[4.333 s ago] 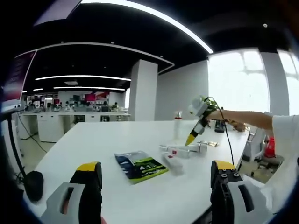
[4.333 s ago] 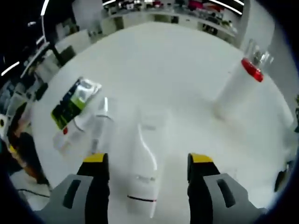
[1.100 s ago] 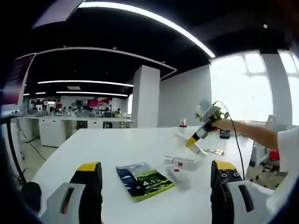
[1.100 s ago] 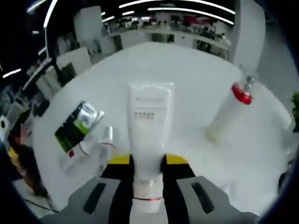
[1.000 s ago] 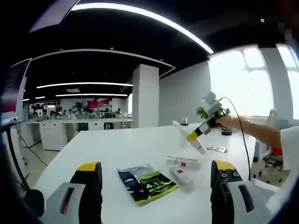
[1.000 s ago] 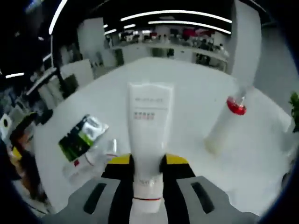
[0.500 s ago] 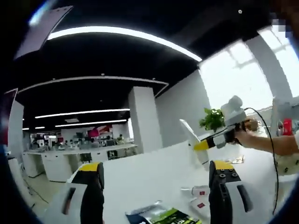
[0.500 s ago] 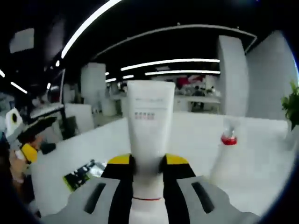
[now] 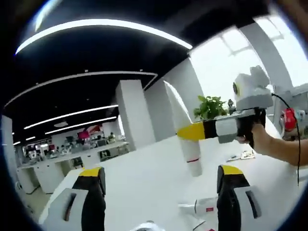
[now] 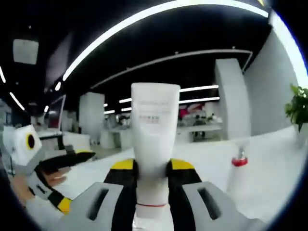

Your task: Arrange the skincare products in the storage area until every visible bottle or jar stands upright without overlapping.

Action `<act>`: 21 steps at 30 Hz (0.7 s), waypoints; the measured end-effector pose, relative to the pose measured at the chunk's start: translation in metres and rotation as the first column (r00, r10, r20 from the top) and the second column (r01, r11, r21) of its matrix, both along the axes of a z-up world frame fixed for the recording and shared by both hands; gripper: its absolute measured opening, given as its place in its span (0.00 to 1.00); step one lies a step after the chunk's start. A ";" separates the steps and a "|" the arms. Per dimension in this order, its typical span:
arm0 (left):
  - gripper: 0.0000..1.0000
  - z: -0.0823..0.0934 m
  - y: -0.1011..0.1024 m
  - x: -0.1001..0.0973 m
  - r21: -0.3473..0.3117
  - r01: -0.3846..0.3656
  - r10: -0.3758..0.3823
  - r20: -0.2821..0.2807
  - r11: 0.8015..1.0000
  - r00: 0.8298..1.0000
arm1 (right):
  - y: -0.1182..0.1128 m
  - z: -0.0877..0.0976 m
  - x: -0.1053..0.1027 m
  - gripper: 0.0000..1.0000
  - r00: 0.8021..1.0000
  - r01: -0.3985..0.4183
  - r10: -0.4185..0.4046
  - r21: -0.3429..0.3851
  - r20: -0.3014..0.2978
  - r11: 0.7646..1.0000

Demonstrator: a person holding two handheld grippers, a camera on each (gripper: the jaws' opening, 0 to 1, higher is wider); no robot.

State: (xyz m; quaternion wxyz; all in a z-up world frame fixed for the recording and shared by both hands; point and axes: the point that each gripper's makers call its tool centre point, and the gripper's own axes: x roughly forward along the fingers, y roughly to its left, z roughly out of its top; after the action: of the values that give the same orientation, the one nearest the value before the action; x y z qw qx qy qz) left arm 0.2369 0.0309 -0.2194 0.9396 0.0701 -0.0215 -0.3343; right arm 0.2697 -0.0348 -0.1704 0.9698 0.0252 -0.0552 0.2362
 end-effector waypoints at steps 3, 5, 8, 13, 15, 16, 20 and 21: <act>0.94 -0.012 -0.014 0.007 -0.081 0.053 -0.060 -0.085 0.995 0.995 | 0.003 -0.003 0.000 0.21 1.000 -0.001 0.001 0.009 -0.007 1.000; 0.86 -0.018 -0.015 0.009 -0.086 0.058 -0.068 -0.121 0.995 0.990 | 0.004 -0.005 0.001 0.21 1.000 -0.001 0.001 0.011 -0.005 1.000; 0.82 -0.030 -0.024 0.009 -0.112 0.138 -0.148 -0.091 0.984 0.985 | 0.009 -0.014 -0.004 0.21 1.000 -0.022 0.022 0.034 -0.002 0.999; 0.72 -0.040 -0.026 0.007 -0.092 0.152 -0.159 -0.079 0.984 0.984 | 0.018 -0.016 -0.014 0.22 0.998 -0.046 0.045 0.031 0.042 0.998; 0.66 -0.047 -0.026 0.008 -0.077 0.149 -0.156 -0.103 0.986 0.982 | 0.022 -0.016 -0.021 0.22 0.996 -0.067 0.065 0.032 0.060 0.997; 0.63 -0.050 -0.026 0.007 -0.073 0.155 -0.163 -0.115 0.985 0.980 | 0.024 -0.016 -0.024 0.22 0.995 -0.076 0.073 0.029 0.075 0.997; 0.47 -0.046 -0.025 0.004 -0.119 0.159 -0.172 -0.103 0.980 0.980 | 0.028 -0.015 -0.031 0.22 0.990 -0.094 0.091 0.029 0.109 0.995; 0.43 -0.044 -0.025 0.003 -0.122 0.162 -0.175 -0.097 0.979 0.980 | 0.030 -0.014 -0.034 0.22 0.988 -0.105 0.101 0.028 0.119 0.994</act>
State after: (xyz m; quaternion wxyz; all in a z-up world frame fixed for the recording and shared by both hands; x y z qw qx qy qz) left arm 0.2398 0.0062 -0.2638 0.9101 -0.0037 0.0040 -0.4143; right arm 0.2362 -0.0045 -0.1842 0.9507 0.0306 -0.1150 0.2863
